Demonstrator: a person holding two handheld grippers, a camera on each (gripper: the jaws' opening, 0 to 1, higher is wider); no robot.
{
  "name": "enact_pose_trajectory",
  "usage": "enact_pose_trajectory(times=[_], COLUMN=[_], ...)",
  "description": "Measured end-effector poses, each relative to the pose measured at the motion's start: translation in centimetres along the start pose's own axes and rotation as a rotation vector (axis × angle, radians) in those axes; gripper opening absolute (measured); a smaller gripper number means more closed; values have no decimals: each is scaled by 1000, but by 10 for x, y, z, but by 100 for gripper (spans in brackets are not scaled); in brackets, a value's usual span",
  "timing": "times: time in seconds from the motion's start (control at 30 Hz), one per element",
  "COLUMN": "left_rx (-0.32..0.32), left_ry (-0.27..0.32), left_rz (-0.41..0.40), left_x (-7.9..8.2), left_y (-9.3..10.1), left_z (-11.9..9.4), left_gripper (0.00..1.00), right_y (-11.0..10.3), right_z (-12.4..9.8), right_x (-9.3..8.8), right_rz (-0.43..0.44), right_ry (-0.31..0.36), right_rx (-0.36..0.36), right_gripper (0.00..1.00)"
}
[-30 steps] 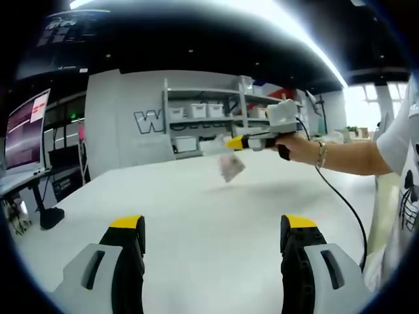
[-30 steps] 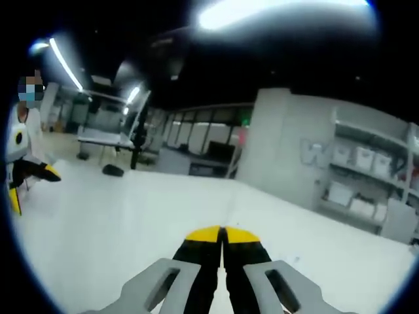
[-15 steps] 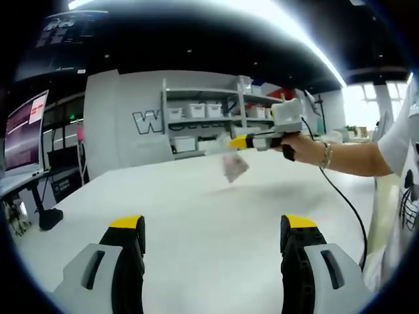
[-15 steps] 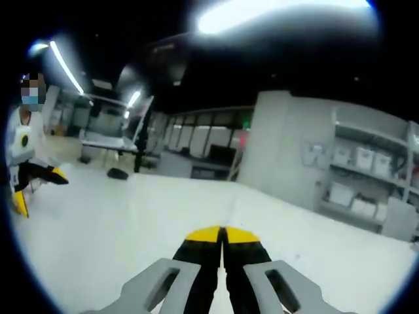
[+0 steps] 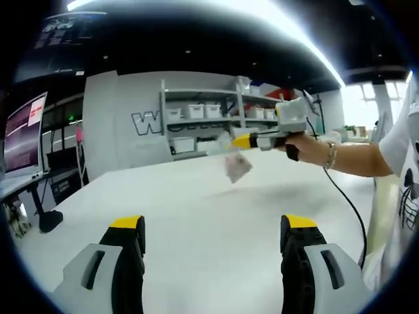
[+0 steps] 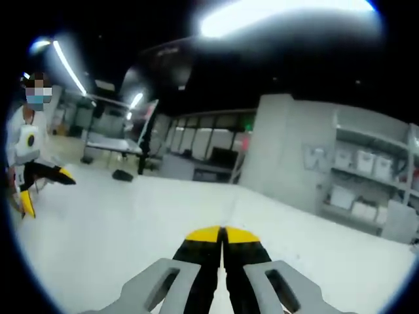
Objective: Open the resealable bag by pulling the two sides of the seal apart until the entire bag opening is separated and visibly accessible.
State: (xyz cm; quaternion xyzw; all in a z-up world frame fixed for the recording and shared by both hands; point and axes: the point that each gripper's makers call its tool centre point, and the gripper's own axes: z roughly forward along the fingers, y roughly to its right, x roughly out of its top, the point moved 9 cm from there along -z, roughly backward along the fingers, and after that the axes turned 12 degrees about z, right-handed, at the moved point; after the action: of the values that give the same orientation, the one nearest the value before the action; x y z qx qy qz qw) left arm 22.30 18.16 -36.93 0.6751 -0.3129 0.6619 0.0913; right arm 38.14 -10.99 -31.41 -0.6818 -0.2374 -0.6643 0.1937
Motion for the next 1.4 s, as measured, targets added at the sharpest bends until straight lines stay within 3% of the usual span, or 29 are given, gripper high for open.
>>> enact_pose_trajectory(times=[1.4], left_rx=[-12], left_ry=[-1], left_rz=[5], left_x=[2], left_y=[3], left_z=[2], left_gripper=[84], right_y=[-21], right_z=[-37], right_x=[-4], right_rz=[18], right_ry=[29], right_rx=[35], right_gripper=[0])
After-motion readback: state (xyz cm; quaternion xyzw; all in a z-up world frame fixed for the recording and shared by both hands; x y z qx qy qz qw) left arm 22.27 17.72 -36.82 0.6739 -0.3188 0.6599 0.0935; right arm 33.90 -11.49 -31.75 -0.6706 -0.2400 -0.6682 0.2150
